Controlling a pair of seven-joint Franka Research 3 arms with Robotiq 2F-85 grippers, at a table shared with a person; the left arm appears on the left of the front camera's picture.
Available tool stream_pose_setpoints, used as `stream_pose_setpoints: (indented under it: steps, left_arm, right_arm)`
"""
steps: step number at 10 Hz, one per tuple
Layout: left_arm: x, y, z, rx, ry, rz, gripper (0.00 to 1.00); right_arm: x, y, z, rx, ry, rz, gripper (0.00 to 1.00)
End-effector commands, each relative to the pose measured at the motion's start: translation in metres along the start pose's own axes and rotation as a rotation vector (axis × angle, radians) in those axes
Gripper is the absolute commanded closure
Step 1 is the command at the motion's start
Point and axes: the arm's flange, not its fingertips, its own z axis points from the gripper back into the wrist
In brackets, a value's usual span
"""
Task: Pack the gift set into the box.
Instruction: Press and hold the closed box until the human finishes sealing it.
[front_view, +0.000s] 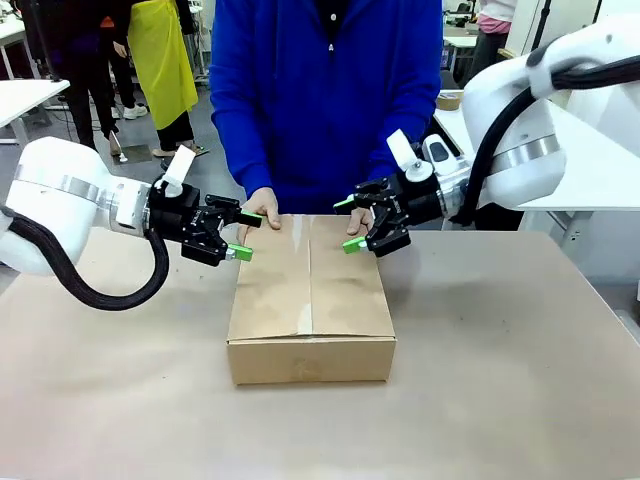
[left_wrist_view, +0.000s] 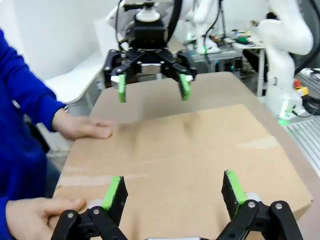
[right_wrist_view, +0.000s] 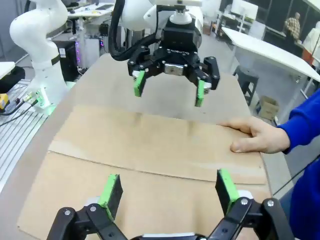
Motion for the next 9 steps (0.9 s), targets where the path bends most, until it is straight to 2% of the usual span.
stream_pose_setpoints:
  steps: [1,3,5,6,9]
  left_arm:
    - [-0.006,-0.006,-0.019,0.026,0.012,-0.001,0.00]
    - [-0.019,-0.004,-0.023,0.015,0.043,0.028,0.00]
    - [-0.027,-0.001,-0.022,0.020,0.093,0.029,0.00]
    - [-0.030,0.001,-0.023,0.015,0.104,0.035,0.00]
    - [-0.040,0.004,-0.027,-0.008,0.160,0.055,0.00]
  right_arm:
    - [-0.009,-0.010,-0.025,0.016,-0.042,-0.008,0.00]
    - [-0.025,-0.010,-0.032,0.038,-0.018,-0.079,0.00]
    - [-0.037,-0.002,-0.014,0.091,0.002,-0.182,0.00]
    - [-0.038,0.003,-0.004,0.103,0.000,-0.191,0.00]
    - [-0.055,0.014,-0.006,0.127,0.134,-0.287,0.00]
